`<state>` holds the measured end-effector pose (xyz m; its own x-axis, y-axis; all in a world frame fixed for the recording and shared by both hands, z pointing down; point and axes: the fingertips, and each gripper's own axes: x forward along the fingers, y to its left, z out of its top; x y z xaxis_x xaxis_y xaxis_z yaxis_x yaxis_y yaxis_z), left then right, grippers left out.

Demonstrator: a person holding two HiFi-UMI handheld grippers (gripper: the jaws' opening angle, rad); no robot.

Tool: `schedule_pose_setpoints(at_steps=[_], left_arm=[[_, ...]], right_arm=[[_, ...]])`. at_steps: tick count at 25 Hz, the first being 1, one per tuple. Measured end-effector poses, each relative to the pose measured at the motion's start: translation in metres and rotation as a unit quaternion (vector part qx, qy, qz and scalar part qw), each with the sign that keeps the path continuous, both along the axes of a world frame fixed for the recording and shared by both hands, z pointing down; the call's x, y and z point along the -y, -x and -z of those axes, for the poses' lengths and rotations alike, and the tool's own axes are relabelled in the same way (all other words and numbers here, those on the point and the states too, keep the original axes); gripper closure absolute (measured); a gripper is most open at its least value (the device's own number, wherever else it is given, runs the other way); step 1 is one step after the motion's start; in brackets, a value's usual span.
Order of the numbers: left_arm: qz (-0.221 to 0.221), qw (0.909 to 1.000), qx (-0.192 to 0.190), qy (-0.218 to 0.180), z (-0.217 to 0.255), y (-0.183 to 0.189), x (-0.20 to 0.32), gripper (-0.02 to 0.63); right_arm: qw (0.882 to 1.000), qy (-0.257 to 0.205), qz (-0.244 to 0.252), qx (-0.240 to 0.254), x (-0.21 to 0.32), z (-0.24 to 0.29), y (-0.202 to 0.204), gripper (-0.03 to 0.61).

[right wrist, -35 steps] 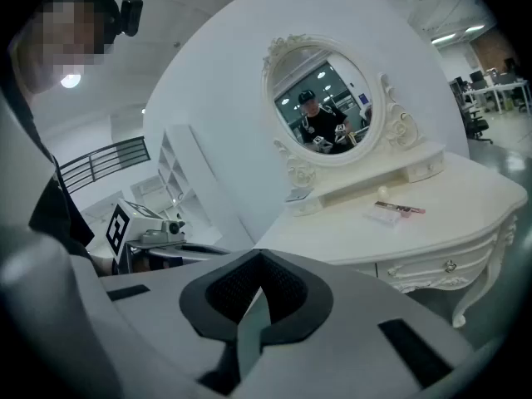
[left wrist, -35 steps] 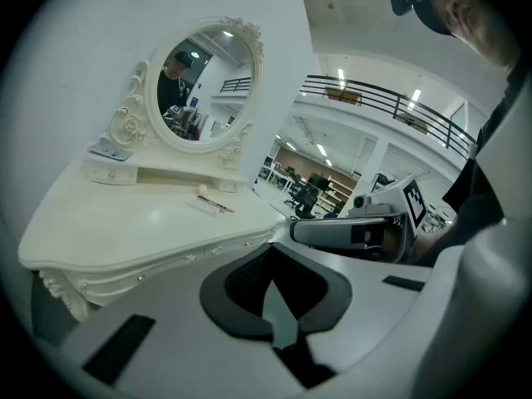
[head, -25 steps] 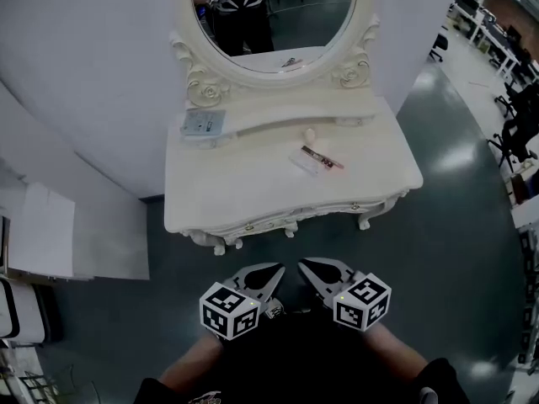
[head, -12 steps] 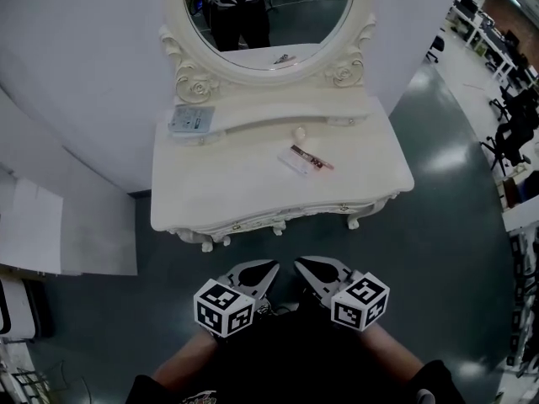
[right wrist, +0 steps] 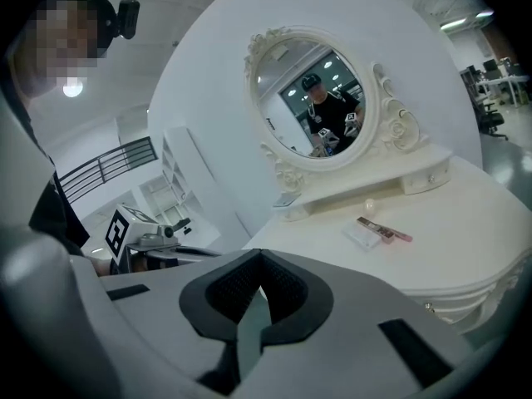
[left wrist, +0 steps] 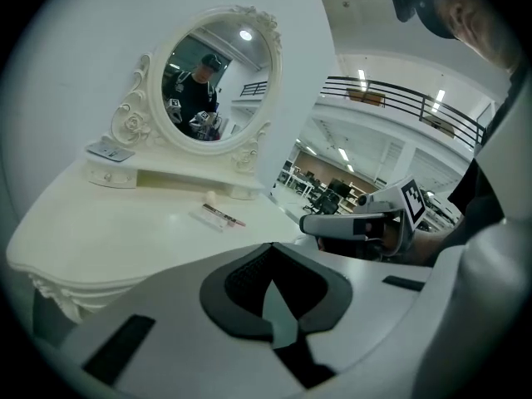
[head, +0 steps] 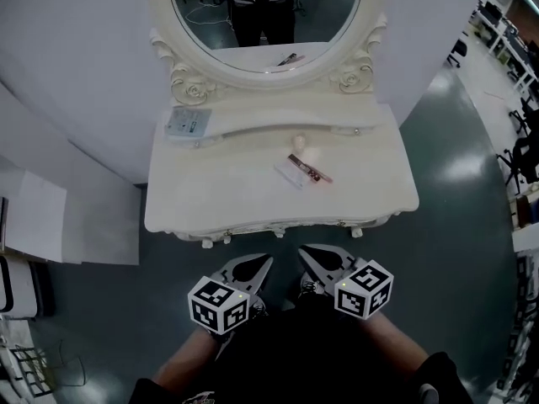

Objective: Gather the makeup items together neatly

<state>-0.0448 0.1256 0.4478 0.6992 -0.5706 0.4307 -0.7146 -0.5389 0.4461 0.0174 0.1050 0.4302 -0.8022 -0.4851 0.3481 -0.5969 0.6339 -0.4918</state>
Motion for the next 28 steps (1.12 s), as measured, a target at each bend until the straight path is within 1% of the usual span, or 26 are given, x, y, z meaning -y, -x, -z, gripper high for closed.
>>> schedule_pose_setpoints(at_steps=[9, 13, 16, 22, 28], left_arm=[[0.058, 0.9979, 0.025, 0.018, -0.02, -0.032, 0.041, 0.604], [0.084, 0.9957, 0.035, 0.018, -0.026, -0.044, 0.055, 0.604], [0.098, 0.9942, 0.043, 0.014, -0.029, -0.052, 0.063, 0.604], [0.094, 0.9937, 0.057, 0.019, -0.035, -0.065, 0.073, 0.604], [0.066, 0.9957, 0.06, 0.024, -0.048, -0.081, 0.103, 0.604]], right_arm=[[0.999, 0.001, 0.03, -0.013, 0.061, -0.025, -0.049, 0.549], [0.999, -0.005, 0.046, -0.02, 0.08, -0.033, -0.064, 0.549], [0.999, -0.01, 0.048, -0.023, 0.094, -0.04, -0.076, 0.549], [0.998, -0.023, 0.021, -0.054, 0.124, -0.061, -0.097, 0.548], [0.996, -0.039, -0.007, -0.083, 0.154, -0.081, -0.101, 0.546]])
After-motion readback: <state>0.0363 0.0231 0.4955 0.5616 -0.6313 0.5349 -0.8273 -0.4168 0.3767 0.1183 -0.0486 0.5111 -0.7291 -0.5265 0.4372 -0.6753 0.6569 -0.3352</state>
